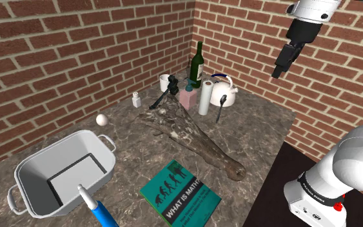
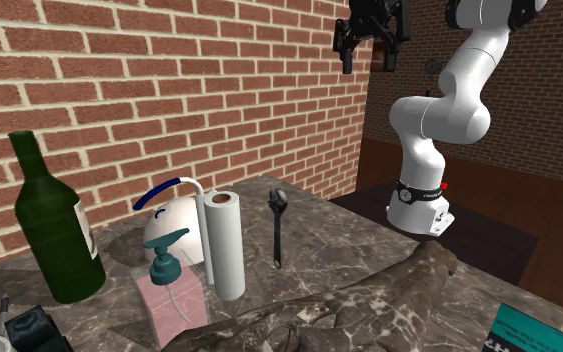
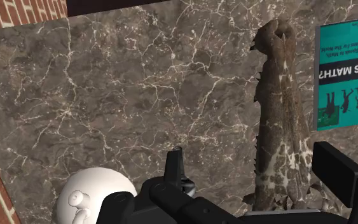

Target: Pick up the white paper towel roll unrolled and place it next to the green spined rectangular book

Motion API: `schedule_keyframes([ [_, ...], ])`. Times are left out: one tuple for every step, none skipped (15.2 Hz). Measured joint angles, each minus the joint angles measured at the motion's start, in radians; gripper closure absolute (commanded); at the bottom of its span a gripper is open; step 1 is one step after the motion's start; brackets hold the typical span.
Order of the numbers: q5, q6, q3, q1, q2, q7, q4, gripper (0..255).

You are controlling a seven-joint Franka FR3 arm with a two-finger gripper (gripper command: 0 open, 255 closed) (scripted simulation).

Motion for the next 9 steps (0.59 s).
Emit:
schedule_keyframes([
  [0.0, 0.0, 0.0, 0.0, 0.0, 0.0, 0.0, 0],
  [0.001, 0.013, 0.002, -0.001, 0.018, 0.003, 0.005, 0],
  [0.003, 0.034, 0.007, -0.001, 0.042, 0.01, 0.007, 0],
  [0.004, 0.056, 0.01, -0.002, 0.068, 0.016, 0.009, 0],
  [0.005, 0.078, 0.014, -0.003, 0.1, 0.022, 0.019, 0],
  [0.006, 0.103, 0.016, -0.005, 0.13, 0.028, 0.021, 0],
  [0.005, 0.13, 0.017, -0.007, 0.162, 0.031, 0.024, 0],
  [0.006, 0.149, 0.02, -0.009, 0.193, 0.038, 0.036, 0],
  [0.006, 0.176, 0.023, -0.01, 0.234, 0.044, 0.048, 0],
])
